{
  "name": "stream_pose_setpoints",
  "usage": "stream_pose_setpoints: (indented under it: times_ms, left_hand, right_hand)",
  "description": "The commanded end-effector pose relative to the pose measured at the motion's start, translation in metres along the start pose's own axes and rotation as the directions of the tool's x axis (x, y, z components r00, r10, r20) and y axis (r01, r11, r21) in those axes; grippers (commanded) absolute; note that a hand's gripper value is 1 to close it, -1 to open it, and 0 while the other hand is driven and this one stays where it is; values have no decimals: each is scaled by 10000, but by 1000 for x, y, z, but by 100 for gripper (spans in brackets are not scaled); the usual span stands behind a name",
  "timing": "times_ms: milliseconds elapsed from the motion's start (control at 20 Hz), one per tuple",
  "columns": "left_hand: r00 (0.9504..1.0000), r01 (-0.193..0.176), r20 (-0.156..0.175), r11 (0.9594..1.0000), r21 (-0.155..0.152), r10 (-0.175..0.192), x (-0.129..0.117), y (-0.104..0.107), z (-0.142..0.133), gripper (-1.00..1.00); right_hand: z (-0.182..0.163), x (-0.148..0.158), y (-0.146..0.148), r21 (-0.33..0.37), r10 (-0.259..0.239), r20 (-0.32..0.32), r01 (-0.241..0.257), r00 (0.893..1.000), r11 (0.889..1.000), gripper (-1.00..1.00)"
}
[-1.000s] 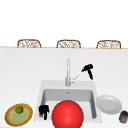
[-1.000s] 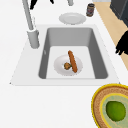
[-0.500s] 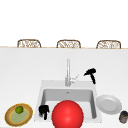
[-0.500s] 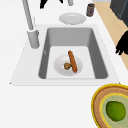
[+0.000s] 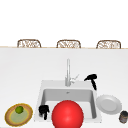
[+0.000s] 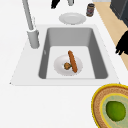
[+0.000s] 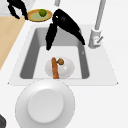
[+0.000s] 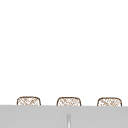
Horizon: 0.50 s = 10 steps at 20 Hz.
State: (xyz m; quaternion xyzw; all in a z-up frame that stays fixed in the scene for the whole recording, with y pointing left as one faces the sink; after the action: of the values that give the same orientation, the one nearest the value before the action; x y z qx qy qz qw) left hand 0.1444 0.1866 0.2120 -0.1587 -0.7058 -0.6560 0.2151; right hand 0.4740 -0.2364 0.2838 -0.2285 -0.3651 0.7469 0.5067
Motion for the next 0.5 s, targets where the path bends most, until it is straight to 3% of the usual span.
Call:
stream_pose_setpoints:
  times_ms: [0, 250, 450]
  left_hand:
    - [10000, 0, 0, 10000, 0, 0, 0, 0, 0, 0]
    - [10000, 0, 0, 10000, 0, 0, 0, 0, 0, 0]
    - [10000, 0, 0, 10000, 0, 0, 0, 0, 0, 0]
  right_hand:
    - [18, 20, 17, -581, -294, 274, 310, 9992, 9978, -100]
    - [27, 46, 40, -975, -497, 12, 496, 9988, 9940, -100]
    - [26, 76, 64, -1008, -144, 336, 178, 9993, 9947, -100]
